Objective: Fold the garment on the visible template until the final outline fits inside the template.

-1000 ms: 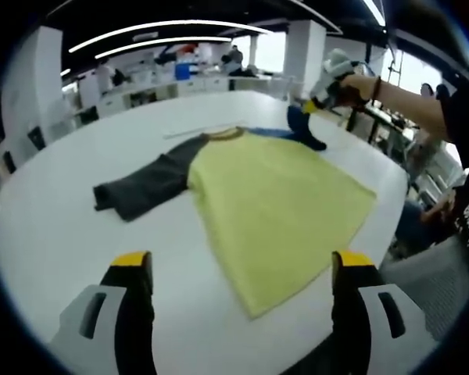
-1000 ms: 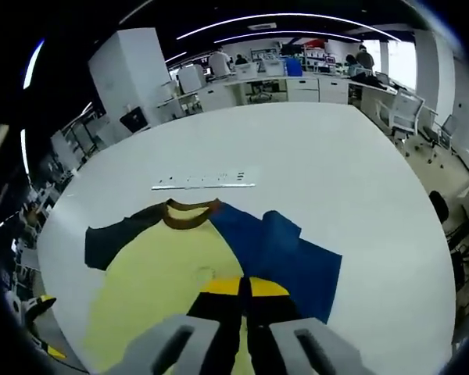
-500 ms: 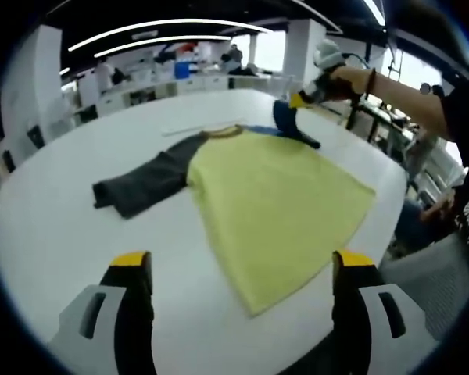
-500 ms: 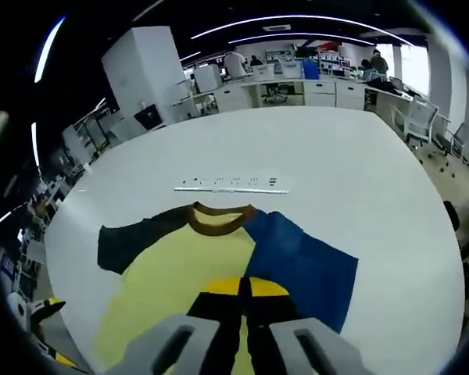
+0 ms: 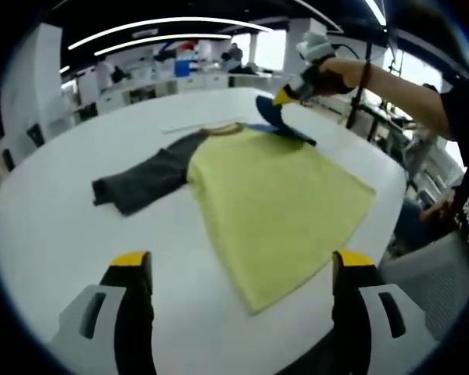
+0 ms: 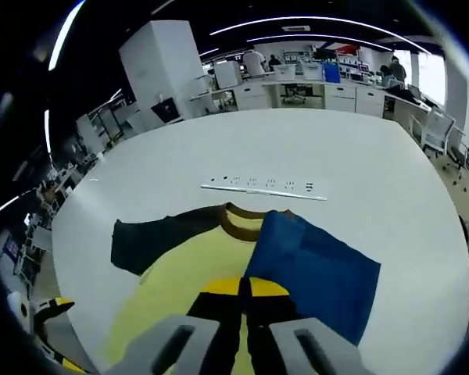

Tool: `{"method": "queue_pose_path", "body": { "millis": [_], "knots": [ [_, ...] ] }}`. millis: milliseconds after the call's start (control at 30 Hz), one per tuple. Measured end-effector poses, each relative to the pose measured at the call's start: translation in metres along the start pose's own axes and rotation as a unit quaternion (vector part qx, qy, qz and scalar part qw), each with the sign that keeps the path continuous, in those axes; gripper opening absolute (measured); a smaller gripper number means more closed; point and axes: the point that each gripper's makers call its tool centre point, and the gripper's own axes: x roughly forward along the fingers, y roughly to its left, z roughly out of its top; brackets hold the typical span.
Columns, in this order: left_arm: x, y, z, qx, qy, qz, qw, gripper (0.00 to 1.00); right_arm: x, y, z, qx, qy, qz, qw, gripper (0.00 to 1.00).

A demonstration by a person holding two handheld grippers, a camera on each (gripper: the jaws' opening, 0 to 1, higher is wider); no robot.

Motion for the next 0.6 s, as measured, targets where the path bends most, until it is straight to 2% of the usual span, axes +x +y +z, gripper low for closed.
{"method": "queue_pose_path", "body": {
  "millis": [167, 300, 600],
  "knots": [
    [0.000, -0.001, -0.002, 0.002, 0.004, -0.002, 1.0000, 0.92, 0.006, 0.020, 0.003, -0.017, 0.005, 0.014, 0.9998, 0.00],
    [-0.001, -0.001, -0.002, 0.000, 0.003, -0.002, 1.0000, 0.92, 0.013, 0.026, 0.008, -0.029, 0.008, 0.019, 0.9994, 0.00],
    [-0.001, 0.000, -0.006, -0.002, 0.007, -0.001, 1.0000, 0.92, 0.020, 0.049, 0.008, -0.055, 0.015, 0.031, 0.9979, 0.00]
  ]
}}
